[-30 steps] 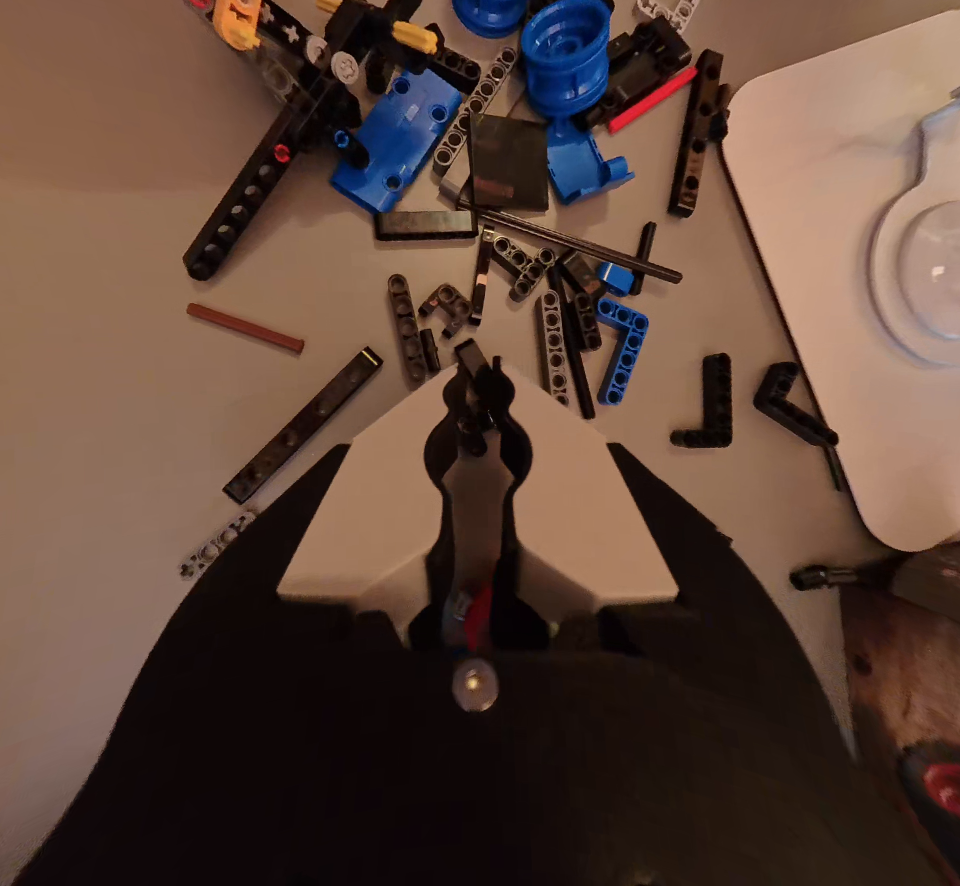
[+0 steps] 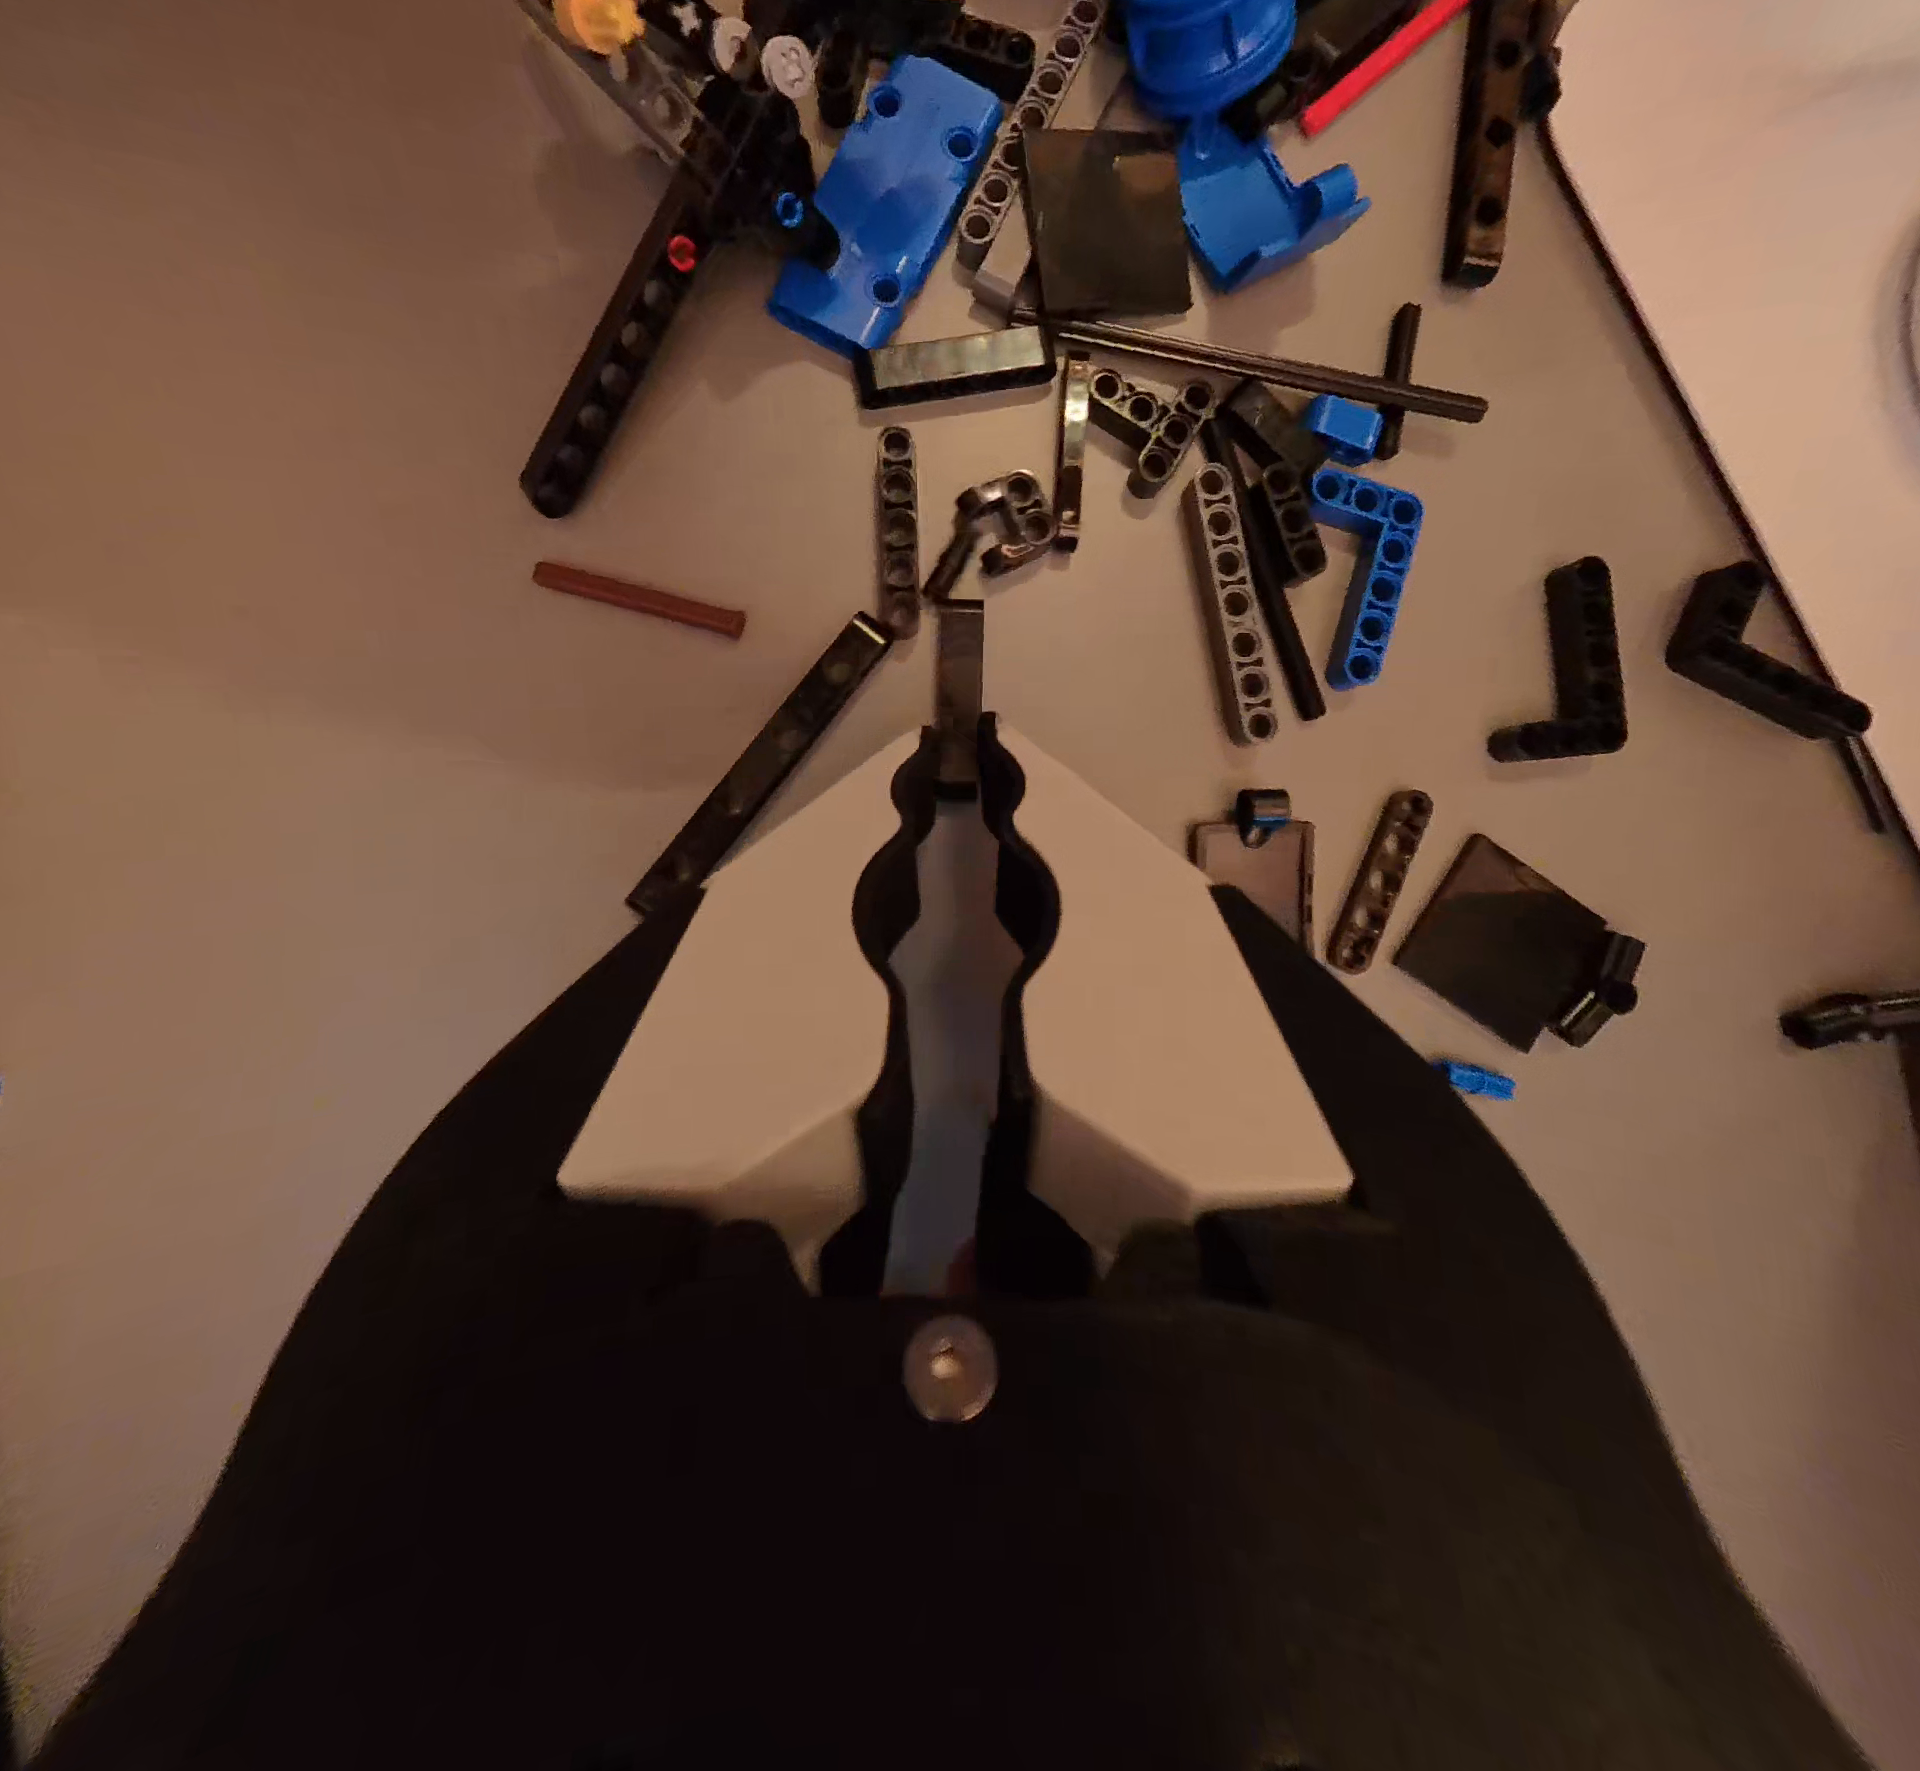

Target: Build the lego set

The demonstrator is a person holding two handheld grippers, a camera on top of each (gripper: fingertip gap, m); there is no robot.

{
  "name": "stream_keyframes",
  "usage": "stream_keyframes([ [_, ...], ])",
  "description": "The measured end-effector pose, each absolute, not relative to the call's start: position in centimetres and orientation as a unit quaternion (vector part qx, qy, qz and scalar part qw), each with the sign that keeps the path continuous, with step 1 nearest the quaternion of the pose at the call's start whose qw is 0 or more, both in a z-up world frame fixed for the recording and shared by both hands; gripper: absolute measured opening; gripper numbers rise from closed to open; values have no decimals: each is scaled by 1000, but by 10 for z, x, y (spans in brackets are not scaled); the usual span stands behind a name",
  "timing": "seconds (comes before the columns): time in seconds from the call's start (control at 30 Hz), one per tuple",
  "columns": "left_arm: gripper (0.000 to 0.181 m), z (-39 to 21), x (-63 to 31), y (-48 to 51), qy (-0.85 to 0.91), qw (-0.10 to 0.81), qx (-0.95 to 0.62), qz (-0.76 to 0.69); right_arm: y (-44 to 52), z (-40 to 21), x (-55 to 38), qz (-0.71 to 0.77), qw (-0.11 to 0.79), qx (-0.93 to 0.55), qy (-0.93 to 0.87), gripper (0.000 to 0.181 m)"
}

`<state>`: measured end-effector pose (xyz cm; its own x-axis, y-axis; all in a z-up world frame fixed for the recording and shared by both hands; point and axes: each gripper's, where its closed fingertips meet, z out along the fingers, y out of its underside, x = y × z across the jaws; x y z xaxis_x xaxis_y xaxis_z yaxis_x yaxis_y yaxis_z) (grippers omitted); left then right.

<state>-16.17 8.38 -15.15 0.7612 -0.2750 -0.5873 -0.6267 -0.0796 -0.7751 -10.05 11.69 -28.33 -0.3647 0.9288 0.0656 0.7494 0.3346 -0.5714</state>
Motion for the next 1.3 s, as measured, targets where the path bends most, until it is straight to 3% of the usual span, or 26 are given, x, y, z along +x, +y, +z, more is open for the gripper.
stream_keyframes([
  [0.37, 53, -164, -123, 80, 379, 592, -702, 115, 101, -248, -74, 336, 177, -547, -746, 4],
  [0.63, 52, -180, -91, 81, 430, 575, -688, 106, 87, -213, -54, 441, 157, -543, -698, 4],
  [0.93, 39, -180, -59, 74, 474, 588, -648, 99, 73, -198, -42, 515, 106, -527, -667, 5],
  [1.13, 12, -187, -44, 70, 501, 578, -637, 94, 68, -193, -38, 546, 77, -517, -655, 5],
  [1.3, 5, -186, -45, 69, 493, 577, -646, 78, 76, -187, -39, 555, 98, -523, -640, 12],
])
